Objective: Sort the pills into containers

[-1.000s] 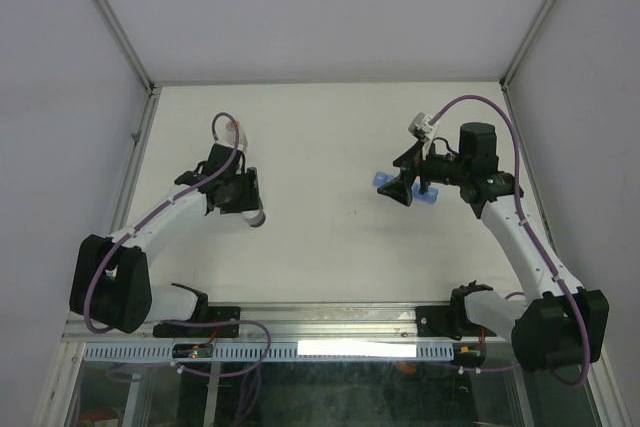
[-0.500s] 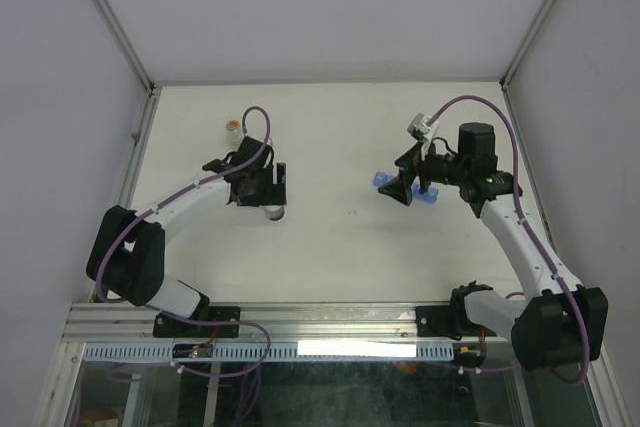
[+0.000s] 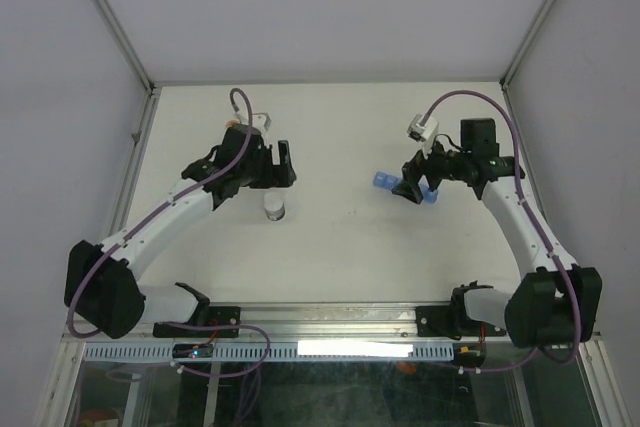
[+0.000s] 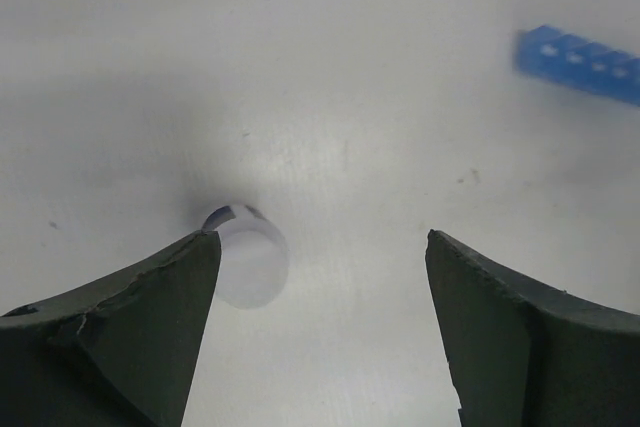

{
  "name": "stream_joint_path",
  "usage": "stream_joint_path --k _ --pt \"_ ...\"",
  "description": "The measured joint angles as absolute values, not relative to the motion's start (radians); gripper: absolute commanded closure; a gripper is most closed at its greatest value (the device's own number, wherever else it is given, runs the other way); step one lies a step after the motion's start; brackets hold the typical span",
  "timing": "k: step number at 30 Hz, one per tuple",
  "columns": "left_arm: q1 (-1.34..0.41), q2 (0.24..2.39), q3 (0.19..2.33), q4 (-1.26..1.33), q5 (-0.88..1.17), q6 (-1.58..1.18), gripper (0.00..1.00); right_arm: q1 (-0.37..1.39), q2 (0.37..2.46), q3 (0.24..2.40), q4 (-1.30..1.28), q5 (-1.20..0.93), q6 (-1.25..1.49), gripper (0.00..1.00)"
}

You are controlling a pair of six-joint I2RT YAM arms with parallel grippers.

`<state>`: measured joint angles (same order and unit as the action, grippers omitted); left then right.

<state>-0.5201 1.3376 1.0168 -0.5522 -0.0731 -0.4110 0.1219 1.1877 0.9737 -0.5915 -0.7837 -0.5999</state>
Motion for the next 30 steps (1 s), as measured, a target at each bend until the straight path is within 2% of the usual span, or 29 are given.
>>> stream_joint_path --k 2,7,12,15,20,25,30 --pt "-0.524 1.266 1.000 -0.467 -0.020 -0.406 0.15 0.091 1.236 0.996 -0.632 -0.771 -0.667 0.02" --pt "-0.524 1.092 0.831 -0.110 0.149 -0.402 0.01 0.033 1.386 1.013 -0.709 -0.704 -0.836 0.08" --pt "-0.524 1.075 0.601 0.373 0.297 -0.410 0.01 0.032 1.499 1.045 -0.751 -0.649 -0.943 0.17" --pt "-0.525 1.116 0.535 0.540 0.336 -0.408 0.05 0.032 1.559 1.090 -0.751 -0.630 -0.973 0.21" --pt "-0.593 1.166 0.529 0.675 0.345 -0.315 0.07 0.032 1.621 1.133 -0.738 -0.614 -0.979 0.24" --pt "-0.723 1.186 0.531 0.689 0.315 -0.176 0.08 0.032 1.630 1.145 -0.735 -0.617 -0.999 0.24" --pt "-0.748 1.239 0.531 0.689 0.277 -0.108 0.08 0.037 1.638 1.145 -0.718 -0.609 -1.016 0.29"
